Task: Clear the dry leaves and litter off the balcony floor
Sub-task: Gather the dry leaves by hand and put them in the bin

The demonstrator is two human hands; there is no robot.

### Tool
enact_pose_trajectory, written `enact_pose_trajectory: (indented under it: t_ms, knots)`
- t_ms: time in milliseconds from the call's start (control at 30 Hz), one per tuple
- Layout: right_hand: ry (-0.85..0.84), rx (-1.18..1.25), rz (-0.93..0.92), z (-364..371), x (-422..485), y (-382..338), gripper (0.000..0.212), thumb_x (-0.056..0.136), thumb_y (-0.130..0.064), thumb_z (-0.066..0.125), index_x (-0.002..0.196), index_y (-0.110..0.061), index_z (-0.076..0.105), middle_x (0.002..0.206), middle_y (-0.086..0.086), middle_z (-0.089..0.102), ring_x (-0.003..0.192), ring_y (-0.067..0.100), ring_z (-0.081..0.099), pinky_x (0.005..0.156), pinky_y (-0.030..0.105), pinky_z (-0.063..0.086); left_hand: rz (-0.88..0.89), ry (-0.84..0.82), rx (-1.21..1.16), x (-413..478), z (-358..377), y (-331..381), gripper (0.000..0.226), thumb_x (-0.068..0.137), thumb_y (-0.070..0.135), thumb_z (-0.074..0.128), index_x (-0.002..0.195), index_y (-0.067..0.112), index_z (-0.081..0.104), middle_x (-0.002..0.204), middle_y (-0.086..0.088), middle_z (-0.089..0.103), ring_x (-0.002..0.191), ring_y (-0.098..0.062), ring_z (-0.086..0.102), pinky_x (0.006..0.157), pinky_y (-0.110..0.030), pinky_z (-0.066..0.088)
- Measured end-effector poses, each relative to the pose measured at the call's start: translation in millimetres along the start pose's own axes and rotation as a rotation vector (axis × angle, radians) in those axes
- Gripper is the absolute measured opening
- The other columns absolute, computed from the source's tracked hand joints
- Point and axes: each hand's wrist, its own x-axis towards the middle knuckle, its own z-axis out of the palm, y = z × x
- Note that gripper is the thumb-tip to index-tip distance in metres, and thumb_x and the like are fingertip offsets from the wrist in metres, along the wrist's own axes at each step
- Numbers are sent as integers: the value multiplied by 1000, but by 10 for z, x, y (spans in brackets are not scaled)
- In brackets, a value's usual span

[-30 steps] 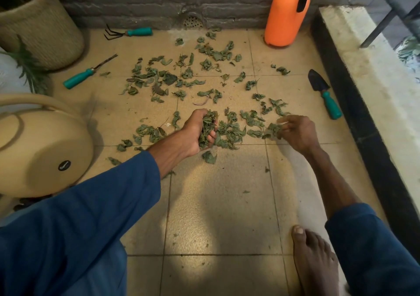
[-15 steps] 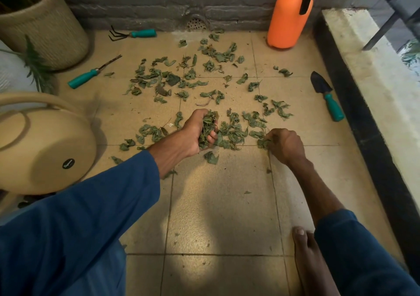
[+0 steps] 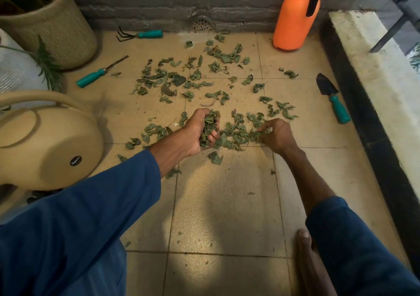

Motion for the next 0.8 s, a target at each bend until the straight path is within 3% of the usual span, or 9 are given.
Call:
enact_pose_trajectory:
  t_ms: [200, 333, 467, 667, 700, 767, 800]
  knots:
    - [51, -110, 12, 234, -110, 44, 15, 87, -2, 72, 96, -14, 74, 97, 6, 74, 76, 16, 63, 67, 24, 47, 3, 11, -9, 21, -85, 20, 35, 101, 31, 39, 76, 14, 56, 62, 2, 53, 39, -9, 43, 34, -15, 29]
    - [151, -138, 56, 239, -225, 128, 22, 87, -11, 75, 105, -23, 74, 101, 4, 76, 82, 23, 70, 72, 36, 59, 3, 18, 5, 37, -86, 2, 34, 101, 31, 40, 76, 15, 56, 62, 2, 53, 40, -8, 43, 34, -16, 30]
    - [191, -67, 74, 140, -289, 164, 26, 81, -16, 82, 105, -25, 78, 99, 4, 77, 84, 21, 72, 76, 37, 60, -3, 9, 10, 31, -51, -7, 34, 100, 30, 40, 74, 15, 56, 63, 2, 52, 41, -9, 42, 36, -16, 28]
    - [148, 258, 101, -11, -193, -41, 29, 79, -7, 84, 107, -11, 78, 99, 3, 75, 80, 12, 69, 75, 25, 61, -5, 8, 9, 4, -18, 10, 37, 101, 32, 39, 73, 15, 56, 63, 2, 52, 41, -9, 42, 35, -16, 29]
    - [143, 288, 91, -16, -166, -113, 31, 79, -4, 84, 108, -8, 77, 101, 4, 73, 80, 11, 68, 71, 18, 59, -4, 6, 6, -5, -15, 17, 38, 101, 32, 40, 73, 14, 56, 63, 2, 52, 41, -9, 42, 35, -15, 29]
    - [134, 311, 90, -7, -111, -255, 34, 77, -4, 84, 110, -4, 76, 104, 6, 72, 85, 11, 65, 65, 6, 50, -3, 3, 5, -13, -17, 26, 40, 102, 34, 40, 73, 14, 57, 64, 2, 52, 42, -9, 42, 34, -16, 29]
    - [127, 307, 94, 7, -80, -313, 35, 76, -6, 86, 110, -4, 76, 107, 7, 73, 91, 12, 65, 70, 9, 50, -3, 4, 6, -15, -19, 27, 40, 103, 35, 40, 73, 14, 57, 64, 2, 52, 42, -9, 42, 34, -16, 29]
